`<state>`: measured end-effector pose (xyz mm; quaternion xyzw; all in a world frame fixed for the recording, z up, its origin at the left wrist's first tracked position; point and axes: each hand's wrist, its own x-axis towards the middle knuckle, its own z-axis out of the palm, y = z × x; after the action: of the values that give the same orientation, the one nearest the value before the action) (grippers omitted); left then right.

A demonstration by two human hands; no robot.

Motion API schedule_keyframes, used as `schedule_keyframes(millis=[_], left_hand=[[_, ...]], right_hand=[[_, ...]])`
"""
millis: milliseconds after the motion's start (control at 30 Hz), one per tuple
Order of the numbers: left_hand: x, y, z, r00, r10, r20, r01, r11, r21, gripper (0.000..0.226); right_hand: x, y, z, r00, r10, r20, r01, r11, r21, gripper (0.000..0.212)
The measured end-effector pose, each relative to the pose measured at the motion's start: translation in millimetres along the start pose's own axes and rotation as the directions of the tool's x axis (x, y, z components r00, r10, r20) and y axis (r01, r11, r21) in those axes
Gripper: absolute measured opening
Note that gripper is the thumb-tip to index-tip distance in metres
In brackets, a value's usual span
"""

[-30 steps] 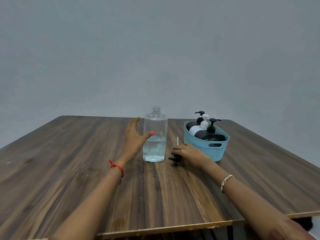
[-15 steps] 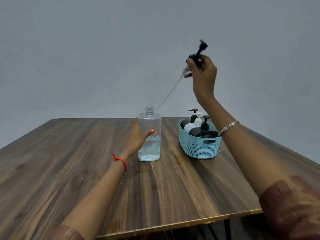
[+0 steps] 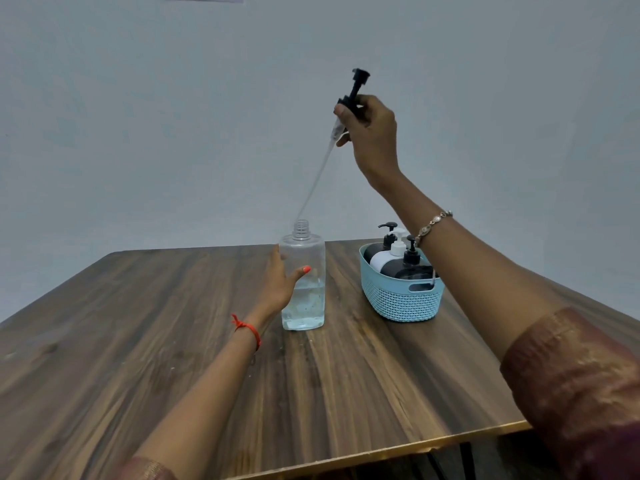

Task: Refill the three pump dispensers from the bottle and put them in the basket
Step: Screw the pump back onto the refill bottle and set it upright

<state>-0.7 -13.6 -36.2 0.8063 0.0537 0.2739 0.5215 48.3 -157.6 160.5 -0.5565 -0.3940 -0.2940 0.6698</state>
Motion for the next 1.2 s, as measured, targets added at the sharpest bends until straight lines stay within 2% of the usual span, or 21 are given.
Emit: schedule_keyframes(millis=[367, 767, 1200], left_hand=[[1.3, -3.9, -0.1, 1.000, 0.008, -0.003, -0.008, 1.000, -0.015, 0.064], [0.5, -4.8, 1.0, 0.999, 0.031, -0.011, -0.031, 0.999, -0.007, 0.064], [1.1, -6.9, -0.4, 0.999, 0.043, 0.007, -0.043, 0.999, -0.015, 0.066]], right_hand=[[9.9, -3.5, -3.3, 0.999, -0.006, -0.043, 0.007, 1.000, 0.010, 0.013], [2.2, 5.6, 1.3, 1.000, 0.012, 0.022, -0.012, 1.000, -0.021, 0.010], [-11.4, 18.9, 9.9, 0.993, 0.078, 0.084, -0.072, 0.995, -0.070, 0.019]])
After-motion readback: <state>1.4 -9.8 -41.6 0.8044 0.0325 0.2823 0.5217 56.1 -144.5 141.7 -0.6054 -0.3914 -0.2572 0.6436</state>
